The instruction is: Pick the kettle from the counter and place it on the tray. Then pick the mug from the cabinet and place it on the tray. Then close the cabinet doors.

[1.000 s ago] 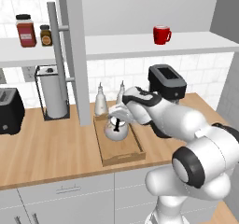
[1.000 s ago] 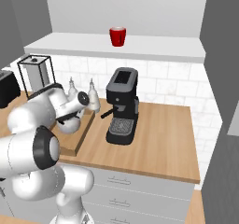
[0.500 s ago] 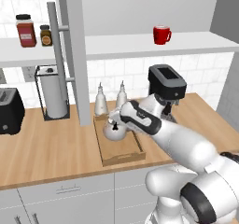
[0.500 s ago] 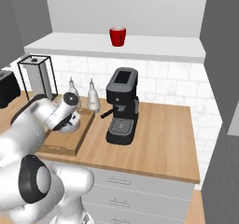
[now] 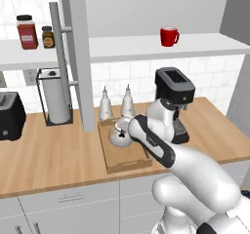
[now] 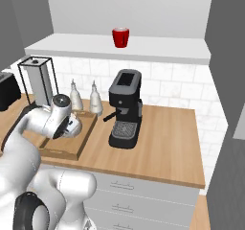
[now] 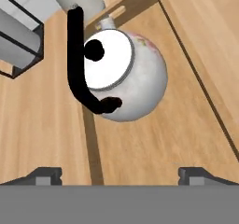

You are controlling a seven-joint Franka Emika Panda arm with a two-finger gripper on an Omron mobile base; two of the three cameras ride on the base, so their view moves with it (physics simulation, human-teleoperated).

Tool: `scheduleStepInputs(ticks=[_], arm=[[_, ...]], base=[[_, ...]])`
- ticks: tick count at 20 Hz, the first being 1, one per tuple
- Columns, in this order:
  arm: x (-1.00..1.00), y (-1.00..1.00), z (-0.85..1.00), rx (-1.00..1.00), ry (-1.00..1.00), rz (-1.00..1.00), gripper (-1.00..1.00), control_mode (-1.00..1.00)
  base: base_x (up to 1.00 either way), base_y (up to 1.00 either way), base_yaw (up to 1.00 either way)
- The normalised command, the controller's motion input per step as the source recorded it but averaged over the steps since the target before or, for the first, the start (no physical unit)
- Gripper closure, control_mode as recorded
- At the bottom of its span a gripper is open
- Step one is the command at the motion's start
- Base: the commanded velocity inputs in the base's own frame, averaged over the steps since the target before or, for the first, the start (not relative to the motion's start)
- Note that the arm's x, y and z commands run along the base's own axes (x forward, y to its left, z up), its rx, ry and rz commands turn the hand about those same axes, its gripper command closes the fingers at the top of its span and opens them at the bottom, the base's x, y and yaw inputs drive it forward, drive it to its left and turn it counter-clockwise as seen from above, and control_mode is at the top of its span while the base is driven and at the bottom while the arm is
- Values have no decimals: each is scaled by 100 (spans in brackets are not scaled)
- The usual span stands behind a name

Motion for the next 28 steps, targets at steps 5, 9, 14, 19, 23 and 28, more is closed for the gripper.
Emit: scheduleStepInputs(ticks=[5,9,14,19,23,28], arm=[[0,-10,-6,-21,0,-1,-100,-100],[-6,-64,74,-29,-11,0,-100,-100],[0,-64,100,-31,-3,0,-100,-100],[0,-52,100,-25,-12,8,-100,-100],[-7,-66,100,-9,-18,14,-100,-100],[-10,-61,72,-1,-5,15,-100,-100]], base=[[0,0,0],[0,0,0],[0,0,0],[0,0,0],[0,0,0],[0,0,0]])
